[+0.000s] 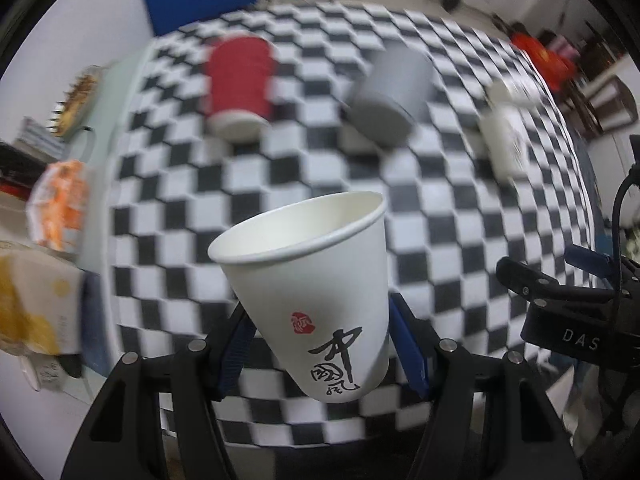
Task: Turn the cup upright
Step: 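Carry the white cup with the left gripper toward the right tool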
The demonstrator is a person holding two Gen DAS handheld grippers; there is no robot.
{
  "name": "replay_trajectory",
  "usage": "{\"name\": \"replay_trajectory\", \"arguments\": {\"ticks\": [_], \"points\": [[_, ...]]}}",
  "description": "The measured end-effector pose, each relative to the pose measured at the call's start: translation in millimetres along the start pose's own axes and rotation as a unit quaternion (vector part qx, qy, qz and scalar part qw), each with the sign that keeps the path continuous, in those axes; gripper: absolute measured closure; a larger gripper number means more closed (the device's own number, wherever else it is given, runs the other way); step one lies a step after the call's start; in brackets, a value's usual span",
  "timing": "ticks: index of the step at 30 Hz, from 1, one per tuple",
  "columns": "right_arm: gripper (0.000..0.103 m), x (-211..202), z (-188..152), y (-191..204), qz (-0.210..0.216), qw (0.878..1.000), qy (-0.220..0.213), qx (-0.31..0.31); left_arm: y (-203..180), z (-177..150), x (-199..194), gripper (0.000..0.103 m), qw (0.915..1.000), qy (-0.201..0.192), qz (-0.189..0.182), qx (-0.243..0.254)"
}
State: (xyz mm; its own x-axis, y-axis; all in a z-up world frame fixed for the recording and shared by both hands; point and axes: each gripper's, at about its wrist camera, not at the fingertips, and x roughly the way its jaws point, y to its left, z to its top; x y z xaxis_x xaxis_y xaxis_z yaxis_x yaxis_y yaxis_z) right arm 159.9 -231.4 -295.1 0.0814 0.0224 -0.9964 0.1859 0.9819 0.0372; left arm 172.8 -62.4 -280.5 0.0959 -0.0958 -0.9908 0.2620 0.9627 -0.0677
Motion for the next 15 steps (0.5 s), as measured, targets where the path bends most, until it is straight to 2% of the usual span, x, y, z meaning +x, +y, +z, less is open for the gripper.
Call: {"name": "replay_trajectory", "arguments": {"ticks": [5,9,15], "points": [[0.001,26.5,-29.2,-45.6,-0.019,0.999,0.022,0.029,-41.6,-3.2,49.0,0.041,0.9981,0.043,-0.042,0.014],[0.001,51.4,-43.8,-78.2,-0.037,0.997,0.042,0.052,-65.3,2.7,84.9,0.041,0.9954,0.070,-0.059,0.029],[0.001,72.2,-53.7,-106.1,-0.048,0.995,0.057,0.073,-74.2,17.0,113.1,0.040,0.9945,0.089,-0.043,0.036]]}}
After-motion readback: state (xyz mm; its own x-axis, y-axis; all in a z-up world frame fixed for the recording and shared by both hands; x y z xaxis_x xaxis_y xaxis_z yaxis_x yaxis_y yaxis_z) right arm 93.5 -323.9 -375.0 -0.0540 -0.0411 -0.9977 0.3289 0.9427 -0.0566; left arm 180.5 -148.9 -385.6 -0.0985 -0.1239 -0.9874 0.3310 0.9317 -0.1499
